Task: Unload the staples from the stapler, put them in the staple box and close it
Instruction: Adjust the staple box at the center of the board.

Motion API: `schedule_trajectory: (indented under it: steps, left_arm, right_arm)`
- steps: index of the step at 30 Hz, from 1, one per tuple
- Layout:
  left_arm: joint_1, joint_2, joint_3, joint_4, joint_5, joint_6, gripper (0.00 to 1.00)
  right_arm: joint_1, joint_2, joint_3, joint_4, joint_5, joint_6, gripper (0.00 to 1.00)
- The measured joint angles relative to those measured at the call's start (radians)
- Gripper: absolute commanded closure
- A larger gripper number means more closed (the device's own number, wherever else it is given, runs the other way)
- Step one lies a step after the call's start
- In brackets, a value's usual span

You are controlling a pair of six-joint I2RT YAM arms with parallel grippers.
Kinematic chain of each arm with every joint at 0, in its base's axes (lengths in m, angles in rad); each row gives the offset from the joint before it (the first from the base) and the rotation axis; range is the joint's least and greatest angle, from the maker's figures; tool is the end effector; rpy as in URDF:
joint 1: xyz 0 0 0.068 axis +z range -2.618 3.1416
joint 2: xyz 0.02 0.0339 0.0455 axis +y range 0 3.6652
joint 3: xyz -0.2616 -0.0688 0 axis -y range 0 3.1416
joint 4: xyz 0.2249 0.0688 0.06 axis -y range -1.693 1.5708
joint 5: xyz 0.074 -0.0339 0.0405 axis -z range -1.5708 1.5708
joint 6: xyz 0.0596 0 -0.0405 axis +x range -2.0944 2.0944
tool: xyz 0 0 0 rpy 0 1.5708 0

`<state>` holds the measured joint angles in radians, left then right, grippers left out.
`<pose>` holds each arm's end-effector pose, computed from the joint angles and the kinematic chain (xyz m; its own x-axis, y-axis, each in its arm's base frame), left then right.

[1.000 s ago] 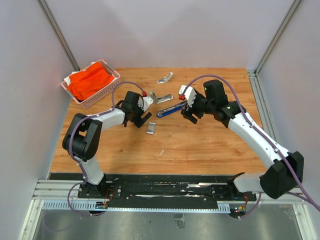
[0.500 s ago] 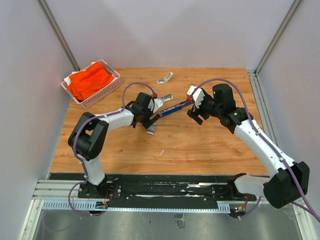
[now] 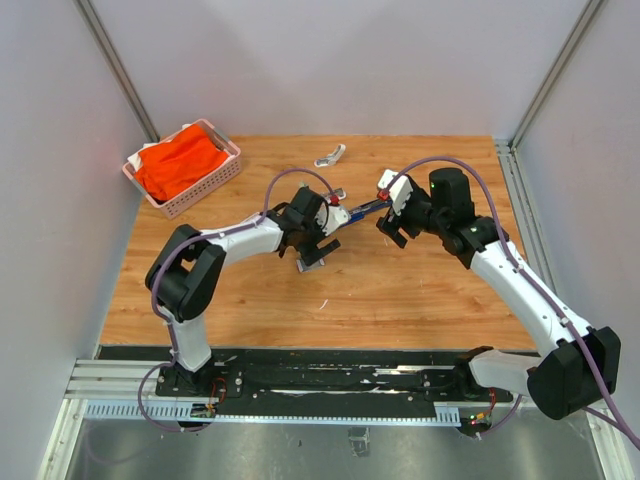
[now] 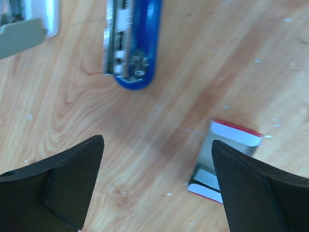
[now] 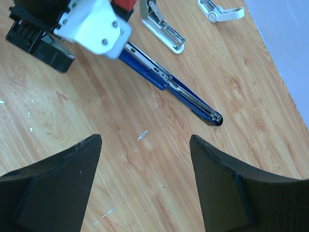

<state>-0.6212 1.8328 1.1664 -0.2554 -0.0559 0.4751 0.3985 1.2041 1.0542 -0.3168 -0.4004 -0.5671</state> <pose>0.3128 -0.2198 0.1679 -0.3229 0.7927 -0.5171 0.7887 0.5274 0.3160 0.2423 0.1272 0.3255 0.0145 -0.5306 -0.8475 -0.7948 0.5082 -0.3318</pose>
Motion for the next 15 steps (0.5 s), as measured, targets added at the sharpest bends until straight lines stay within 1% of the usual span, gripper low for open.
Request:
schedule_trajectory:
  steps: [6, 9, 10, 15]
  left_arm:
    - [-0.031, 0.000, 0.000, -0.023, 0.028, 0.015, 0.02]
    - [-0.029, -0.009, 0.000, -0.017, 0.007, 0.018, 0.02]
    - [-0.027, -0.016, 0.000, -0.013, -0.002, 0.018, 0.02]
    - [0.019, -0.117, 0.017, -0.008, -0.009, 0.019, 0.02]
  right_arm:
    - [-0.006, 0.000, -0.006, 0.006, -0.001, 0.006, 0.24]
    - [-0.008, 0.000, -0.010, 0.006, -0.002, 0.010, 0.18]
    - [-0.008, 0.000, -0.010, 0.006, -0.002, 0.012, 0.17]
    - [-0.012, 0.012, -0.016, 0.012, -0.002, 0.026, 0.16]
